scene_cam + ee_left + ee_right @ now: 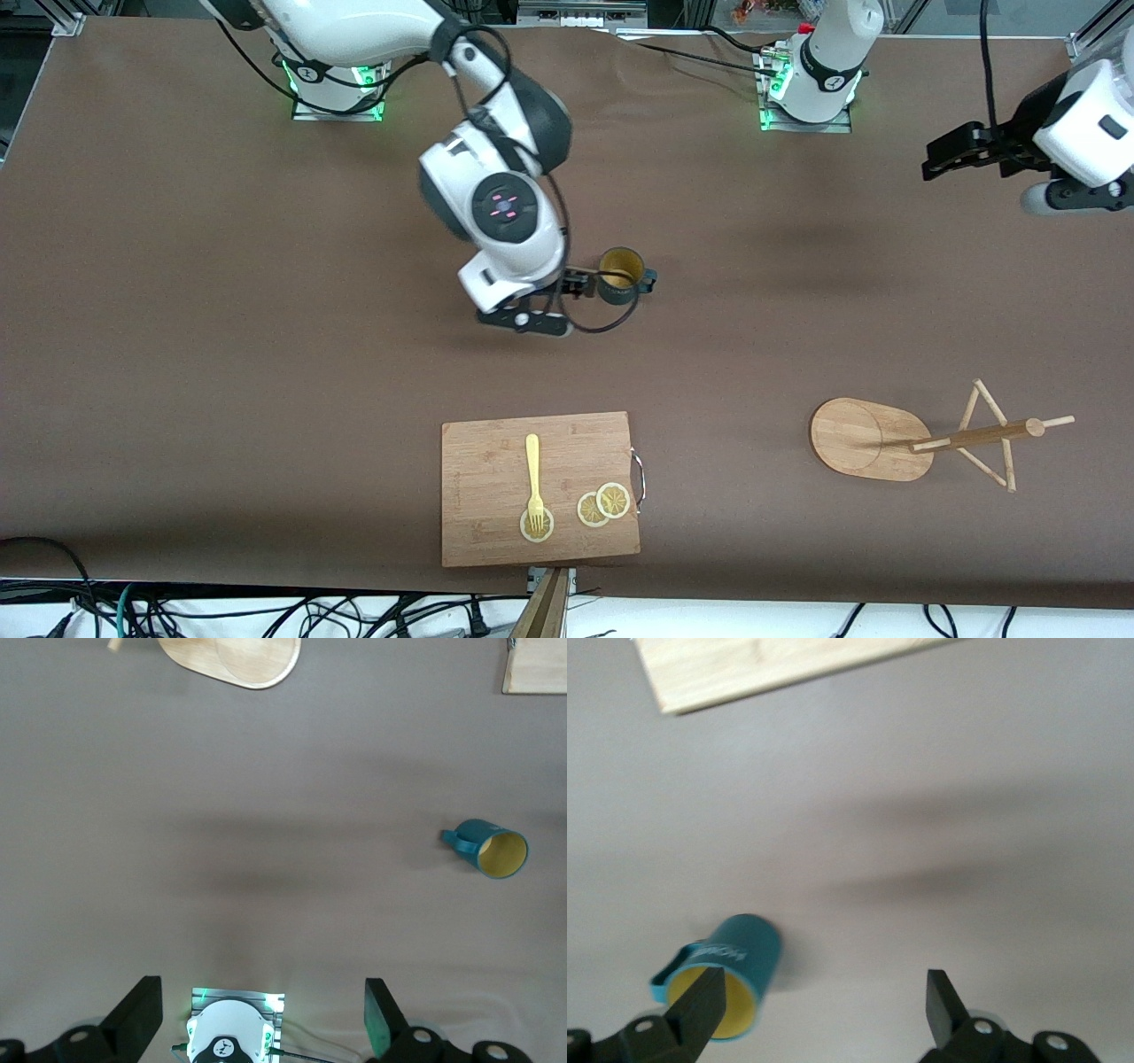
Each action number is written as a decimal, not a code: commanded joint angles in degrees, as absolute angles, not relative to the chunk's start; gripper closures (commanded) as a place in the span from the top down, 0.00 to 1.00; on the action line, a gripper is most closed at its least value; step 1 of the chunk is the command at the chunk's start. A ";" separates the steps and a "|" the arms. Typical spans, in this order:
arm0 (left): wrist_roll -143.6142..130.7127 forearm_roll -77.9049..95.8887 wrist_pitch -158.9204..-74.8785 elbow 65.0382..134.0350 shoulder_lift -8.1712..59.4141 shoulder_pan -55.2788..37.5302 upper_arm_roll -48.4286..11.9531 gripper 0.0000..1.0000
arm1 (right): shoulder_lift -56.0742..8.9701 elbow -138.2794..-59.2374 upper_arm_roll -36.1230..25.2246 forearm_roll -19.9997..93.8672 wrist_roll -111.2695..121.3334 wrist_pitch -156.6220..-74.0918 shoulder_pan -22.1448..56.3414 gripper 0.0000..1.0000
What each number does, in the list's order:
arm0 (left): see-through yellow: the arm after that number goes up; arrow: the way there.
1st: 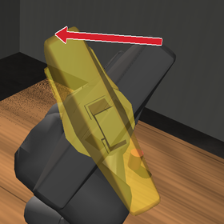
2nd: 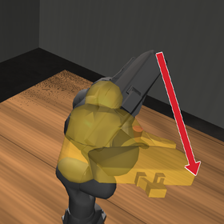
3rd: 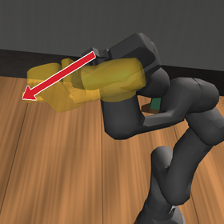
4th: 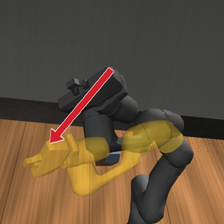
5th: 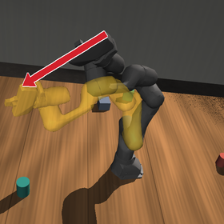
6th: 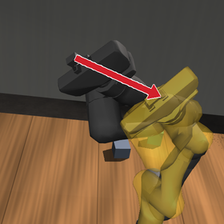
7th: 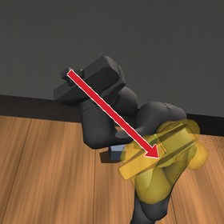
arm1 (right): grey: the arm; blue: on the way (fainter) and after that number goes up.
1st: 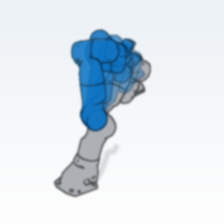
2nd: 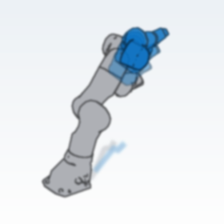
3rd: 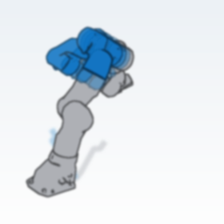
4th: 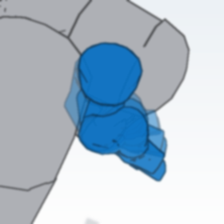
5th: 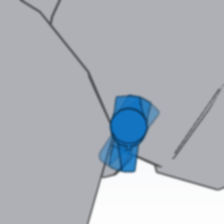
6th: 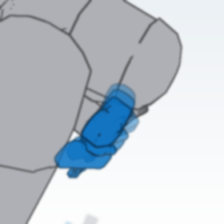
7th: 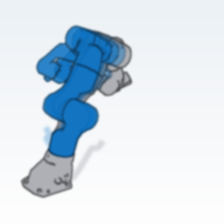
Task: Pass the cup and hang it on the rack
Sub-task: 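Set the mug down with the right gripper while the left gripper approaches, then withdraw the right gripper while the left gripper reaches the mug, then grasp the teal mug handle with the left gripper, then lift the mug with the left gripper and carry it to the rack, then lower the mug onto a rack peg with the left gripper, then open the left gripper and release the mug on the rack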
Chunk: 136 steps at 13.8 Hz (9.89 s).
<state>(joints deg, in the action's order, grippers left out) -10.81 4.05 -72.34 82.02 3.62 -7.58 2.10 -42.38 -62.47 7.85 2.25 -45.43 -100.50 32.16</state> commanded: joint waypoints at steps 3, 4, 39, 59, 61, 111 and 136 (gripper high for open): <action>-10.46 7.36 -71.72 79.11 8.95 -8.53 -0.26 1.00 | -37.28 -62.84 8.44 1.67 -25.09 -91.51 20.15 1.00; -10.55 8.77 -71.72 77.27 9.75 -8.44 -0.26 1.00 | -36.57 -62.84 8.44 0.89 -21.92 -90.36 17.86 1.00; 133.31 77.95 -107.14 115.14 38.58 -10.11 -4.83 1.00 | -5.18 -80.86 0.62 -1.32 8.70 -81.83 -6.42 1.00; 126.48 72.08 -93.36 114.76 33.41 -3.79 -4.31 0.00 | -5.71 -80.86 0.62 -0.97 7.91 -82.53 -6.42 1.00; 126.47 71.11 -90.72 120.82 30.51 0.68 -4.13 0.00 | -5.71 -80.86 0.62 -1.05 8.17 -82.53 -6.33 1.00; 19.78 78.92 -78.48 76.29 51.06 35.68 -4.13 0.00 | -6.15 -80.77 0.53 -0.97 8.44 -82.79 -6.50 1.00; 16.79 44.79 -76.64 60.56 44.76 32.71 -0.70 1.00 | -6.33 -80.33 0.44 -0.35 8.00 -82.88 -6.50 1.00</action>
